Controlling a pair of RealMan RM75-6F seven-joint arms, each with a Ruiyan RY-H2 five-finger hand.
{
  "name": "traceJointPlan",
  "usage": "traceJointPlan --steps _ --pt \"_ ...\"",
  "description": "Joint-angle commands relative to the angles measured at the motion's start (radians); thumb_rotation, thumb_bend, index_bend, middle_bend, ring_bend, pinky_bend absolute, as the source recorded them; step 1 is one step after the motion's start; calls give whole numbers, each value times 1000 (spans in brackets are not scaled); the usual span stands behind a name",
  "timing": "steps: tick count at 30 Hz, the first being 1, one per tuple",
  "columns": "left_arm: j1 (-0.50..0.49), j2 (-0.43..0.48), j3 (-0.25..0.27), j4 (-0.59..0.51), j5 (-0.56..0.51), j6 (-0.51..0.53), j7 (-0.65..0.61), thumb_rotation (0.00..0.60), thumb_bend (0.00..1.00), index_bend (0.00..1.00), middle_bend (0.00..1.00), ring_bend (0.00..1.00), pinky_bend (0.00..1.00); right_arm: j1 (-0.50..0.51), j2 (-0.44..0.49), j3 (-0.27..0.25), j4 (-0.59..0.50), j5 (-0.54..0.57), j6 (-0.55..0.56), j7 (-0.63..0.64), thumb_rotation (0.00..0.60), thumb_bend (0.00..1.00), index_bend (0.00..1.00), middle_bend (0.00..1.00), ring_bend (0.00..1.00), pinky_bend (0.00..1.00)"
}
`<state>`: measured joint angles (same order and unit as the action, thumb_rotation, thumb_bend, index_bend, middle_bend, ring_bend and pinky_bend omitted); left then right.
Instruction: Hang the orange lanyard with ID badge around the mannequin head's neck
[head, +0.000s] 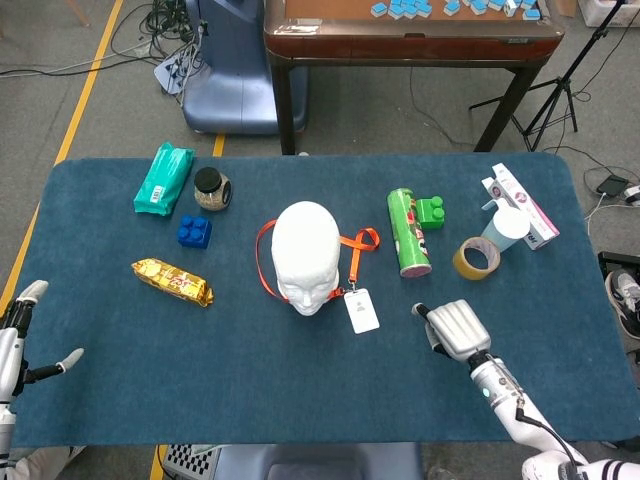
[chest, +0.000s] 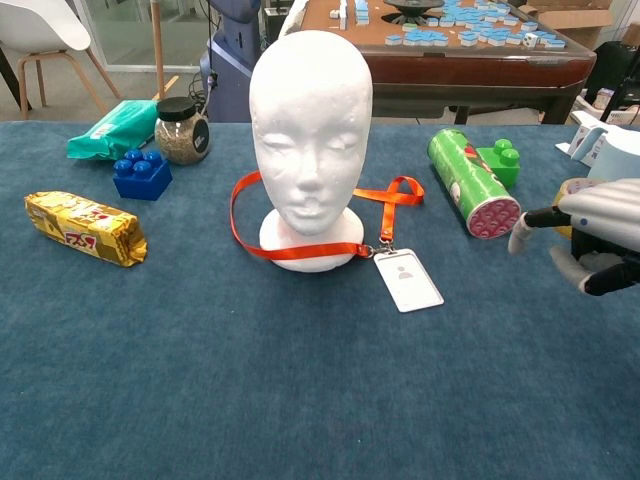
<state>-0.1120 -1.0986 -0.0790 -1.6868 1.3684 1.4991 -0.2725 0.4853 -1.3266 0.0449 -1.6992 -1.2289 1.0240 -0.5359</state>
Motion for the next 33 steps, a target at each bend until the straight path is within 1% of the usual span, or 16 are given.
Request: traceJointPlan --steps 1,5,13,22,30,33 --pt "9 6 3 -8 12 9 -6 600 136 95 70 27 113 42 -62 33 47 63 -33 -50 600 733 303 1000 1000 1000" --pt "20 24 10 -22 24 3 -39 600 137 101 71 27 113 75 -127 54 83 115 -41 -91 600 734 303 1000 1000 1000" --pt "35 38 5 -22 28 7 -56 600 136 101 71 27 113 150 -239 98 171 183 -58 -144 600 733 286 1000 1000 1000" --pt "49 44 11 -20 45 7 -68 600 137 110 71 27 113 232 -366 125 300 274 -86 -201 600 733 285 1000 1000 1000" --pt "56 43 17 -13 59 2 -77 600 136 123 71 28 113 276 -425 132 372 316 -110 -203 600 731 285 1000 1000 1000" --pt "58 43 20 -14 68 3 -77 600 136 128 71 27 113 281 -431 126 373 319 -110 -200 600 731 285 1000 1000 1000"
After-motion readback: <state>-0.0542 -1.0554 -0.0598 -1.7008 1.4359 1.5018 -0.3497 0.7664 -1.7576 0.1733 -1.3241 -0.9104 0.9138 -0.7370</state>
